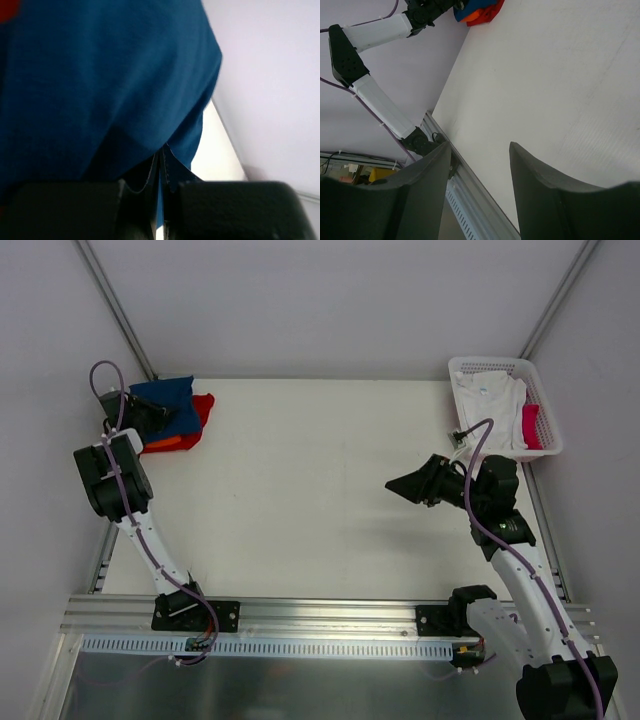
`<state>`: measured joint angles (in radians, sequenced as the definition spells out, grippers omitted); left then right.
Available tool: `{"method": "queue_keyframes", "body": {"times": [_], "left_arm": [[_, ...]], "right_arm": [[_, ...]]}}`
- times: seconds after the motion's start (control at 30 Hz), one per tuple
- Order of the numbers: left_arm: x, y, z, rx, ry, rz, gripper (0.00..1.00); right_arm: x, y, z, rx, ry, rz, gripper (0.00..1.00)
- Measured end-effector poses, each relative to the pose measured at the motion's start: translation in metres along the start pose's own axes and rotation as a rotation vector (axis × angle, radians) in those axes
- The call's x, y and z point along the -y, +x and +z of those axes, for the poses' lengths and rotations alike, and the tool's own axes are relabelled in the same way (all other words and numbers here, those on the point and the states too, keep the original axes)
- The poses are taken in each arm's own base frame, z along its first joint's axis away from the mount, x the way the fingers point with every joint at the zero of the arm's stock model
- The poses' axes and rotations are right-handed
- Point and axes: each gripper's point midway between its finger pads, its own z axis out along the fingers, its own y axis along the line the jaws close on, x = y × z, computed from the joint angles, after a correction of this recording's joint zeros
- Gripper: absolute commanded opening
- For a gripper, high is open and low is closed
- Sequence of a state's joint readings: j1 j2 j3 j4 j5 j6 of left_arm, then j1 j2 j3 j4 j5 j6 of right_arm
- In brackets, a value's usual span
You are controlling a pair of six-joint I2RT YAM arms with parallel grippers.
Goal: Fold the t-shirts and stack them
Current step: Put the neatly folded tshirt into the corner of the board with the left arm
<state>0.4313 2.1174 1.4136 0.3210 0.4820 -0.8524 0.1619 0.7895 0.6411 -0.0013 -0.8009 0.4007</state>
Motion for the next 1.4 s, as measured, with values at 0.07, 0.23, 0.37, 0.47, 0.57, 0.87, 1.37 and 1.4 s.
{"method": "queue_keyframes", "body": {"times": [0.07, 0.23, 0.37, 0.47, 0.57, 0.87, 1.37, 1.4], "left_arm": [[-0.012, -0.003, 0.003, 0.0, 0.021, -0.048, 0.0], [-0.021, -0.007, 0.003, 0.001, 0.09, -0.118, 0.0], [-0.019, -0.011, 0.005, 0.003, 0.147, -0.139, 0.0], [-0.019, -0.014, 0.006, 0.005, 0.187, -0.149, 0.0], [-0.017, -0.015, 0.005, 0.005, 0.217, -0.15, 0.0], [-0.011, -0.012, 0.002, 0.009, 0.263, -0.169, 0.0], [0.11, 0.049, -0.048, -0.052, 0.343, -0.051, 0.0], [0.125, 0.055, -0.054, -0.055, 0.364, -0.022, 0.0]], "right_arm": [[0.0, 0.001, 0.0, -0.003, 0.002, 0.006, 0.54], [0.0, 0.001, 0.0, -0.002, 0.002, 0.014, 0.53], [0.0, 0.0, 0.0, -0.002, 0.002, 0.022, 0.53], [-0.001, 0.0, 0.0, -0.001, 0.002, 0.03, 0.53], [-0.001, 0.0, 0.0, -0.001, 0.001, 0.035, 0.53], [-0.003, 0.001, -0.001, 0.001, 0.0, 0.036, 0.53], [0.004, 0.01, -0.003, -0.008, 0.009, 0.049, 0.53], [0.004, 0.011, -0.003, -0.006, 0.01, 0.048, 0.53]]}}
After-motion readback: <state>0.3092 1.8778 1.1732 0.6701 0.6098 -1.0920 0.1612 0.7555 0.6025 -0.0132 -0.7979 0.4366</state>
